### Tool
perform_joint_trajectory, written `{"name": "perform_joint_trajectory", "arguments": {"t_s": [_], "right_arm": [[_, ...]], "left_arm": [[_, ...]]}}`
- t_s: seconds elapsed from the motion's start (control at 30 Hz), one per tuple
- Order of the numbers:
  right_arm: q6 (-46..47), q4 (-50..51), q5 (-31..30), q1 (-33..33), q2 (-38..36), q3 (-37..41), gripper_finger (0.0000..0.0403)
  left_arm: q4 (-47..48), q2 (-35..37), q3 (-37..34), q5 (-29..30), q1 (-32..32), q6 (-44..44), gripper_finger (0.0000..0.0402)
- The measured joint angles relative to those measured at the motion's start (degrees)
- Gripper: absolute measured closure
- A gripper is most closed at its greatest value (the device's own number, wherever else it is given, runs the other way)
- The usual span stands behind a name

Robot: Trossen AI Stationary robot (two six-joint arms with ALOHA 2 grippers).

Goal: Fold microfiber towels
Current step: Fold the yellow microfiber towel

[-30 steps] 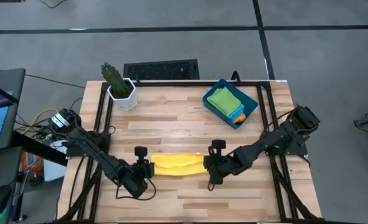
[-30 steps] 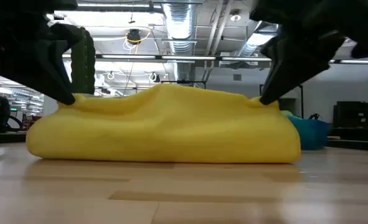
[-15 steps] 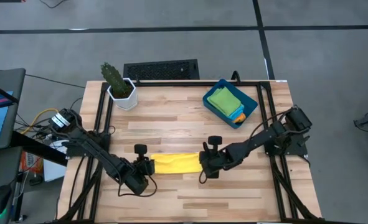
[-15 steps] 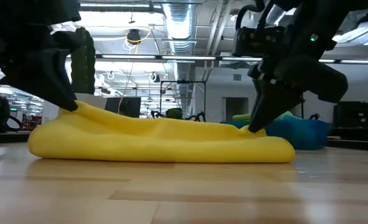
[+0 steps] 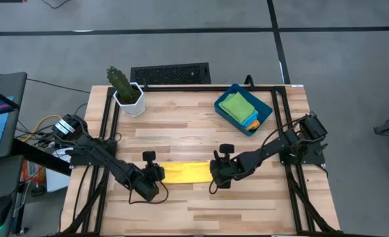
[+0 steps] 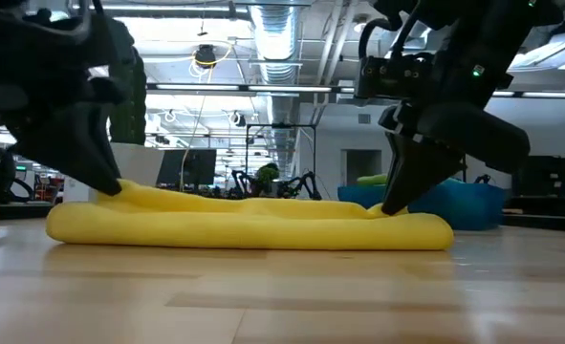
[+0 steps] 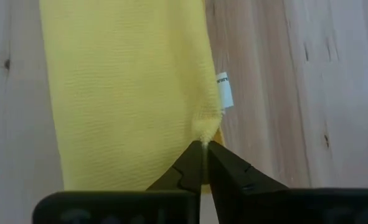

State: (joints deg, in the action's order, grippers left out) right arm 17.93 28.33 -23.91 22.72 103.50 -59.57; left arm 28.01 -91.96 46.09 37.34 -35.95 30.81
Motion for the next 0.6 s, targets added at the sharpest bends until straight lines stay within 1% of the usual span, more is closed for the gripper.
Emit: {"name": "perform_joint_trajectory", "arguments": {"t_s": [0.17, 0.37, 0.47, 0.6], "right_arm": [[1.61, 0.56, 0.01, -0.08, 0.0, 0.0, 0.0342], [3.02, 2.0, -0.62, -0.11, 0.0, 0.0, 0.0328], [3.04, 2.84, -1.91, -0.11, 0.0, -0.02, 0.0319], [3.04, 4.56, -3.13, -0.11, -0.93, -0.01, 0.0311]], "left_arm": [[0.05, 0.0, -0.45, 2.49, 1.09, 3.12, 0.0333], [1.09, 0.0, -0.45, 0.42, 1.19, 4.37, 0.0273], [1.2, 0.35, -0.45, 0.6, 0.82, 4.46, 0.0254], [2.95, 2.13, 0.53, 2.88, 0.62, 4.98, 0.0244]]}}
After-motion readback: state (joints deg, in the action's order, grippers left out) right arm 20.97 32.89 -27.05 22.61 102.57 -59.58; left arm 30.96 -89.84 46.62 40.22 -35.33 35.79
